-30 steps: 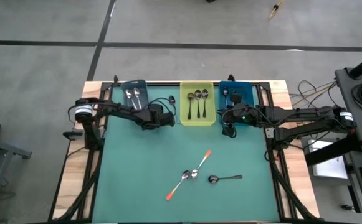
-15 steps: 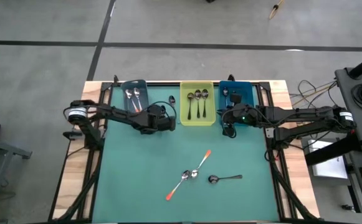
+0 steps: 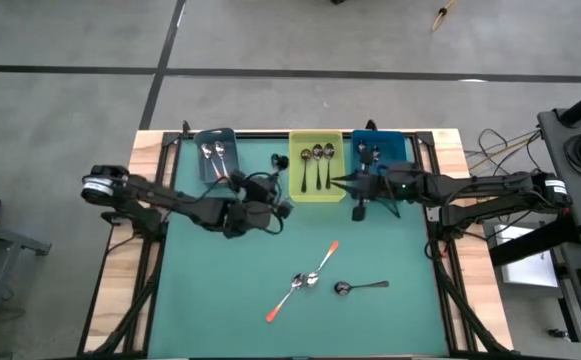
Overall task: Sort silverware by color (type)
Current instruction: Put the blue spoon into the blue bin
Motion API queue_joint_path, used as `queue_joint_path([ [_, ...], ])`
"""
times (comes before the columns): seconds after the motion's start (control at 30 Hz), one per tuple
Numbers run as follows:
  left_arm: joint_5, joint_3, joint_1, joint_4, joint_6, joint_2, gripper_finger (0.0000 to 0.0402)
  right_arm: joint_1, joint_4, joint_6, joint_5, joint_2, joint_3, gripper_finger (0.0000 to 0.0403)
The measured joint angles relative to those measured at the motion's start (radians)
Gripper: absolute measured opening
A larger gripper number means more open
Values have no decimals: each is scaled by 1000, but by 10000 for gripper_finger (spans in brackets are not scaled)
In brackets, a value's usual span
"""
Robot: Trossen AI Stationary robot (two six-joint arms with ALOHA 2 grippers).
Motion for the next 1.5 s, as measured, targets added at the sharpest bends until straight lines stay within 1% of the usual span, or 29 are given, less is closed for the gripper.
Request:
queue_joint_path([
  [0.07, 1, 0, -13, 179, 200, 9, 0, 0, 56, 20, -1, 3, 0, 28],
  [0.13, 7, 0, -16, 324, 336, 17, 0, 0, 105, 45, -5, 12, -2, 28],
  [0.17, 31, 0, -16, 385, 387, 22, 0, 0, 134, 67, -19, 16, -2, 28],
  [0.23, 72, 0, -16, 498, 461, 34, 0, 0, 171, 106, -49, 17, -1, 28],
  [0.3, 78, 0, -16, 585, 520, 54, 0, 3, 214, 154, -54, 23, -1, 28],
  [0.4, 64, 0, -16, 664, 586, 79, 0, 3, 252, 236, -49, 24, -1, 28],
  [0.5, 61, 0, -16, 725, 605, 96, 0, 3, 273, 294, -44, 23, -1, 28],
  [0.6, 61, 0, -16, 751, 607, 111, 0, 3, 282, 344, -44, 34, -1, 28],
  [0.7, 55, 0, -16, 755, 607, 116, 0, 3, 318, 358, -43, 58, -1, 28],
  [0.83, 54, 0, -16, 762, 614, 116, 0, 3, 455, 356, -43, 114, -1, 28],
  [0.93, 47, 0, -16, 778, 657, 116, 0, 3, 568, 349, -42, 171, -1, 29],
  [0.97, 36, 0, -16, 781, 670, 116, 0, 3, 596, 354, -37, 190, 0, 31],
  [1.03, 22, 0, -16, 782, 684, 116, 0, 3, 620, 376, 5, 223, 11, 40],
  [1.1, 20, 0, -16, 782, 691, 116, 0, 3, 610, 380, 64, 252, 30, 55],
  [1.17, 20, 0, -15, 782, 695, 116, 0, 1, 610, 376, 89, 284, 51, 76],
  [1.37, 18, 0, -13, 782, 712, 116, 0, 3, 608, 388, 87, 363, 131, 156],
  [1.5, -11, 0, -11, 781, 714, 116, 0, 2, 581, 391, 63, 387, 163, 198],
])
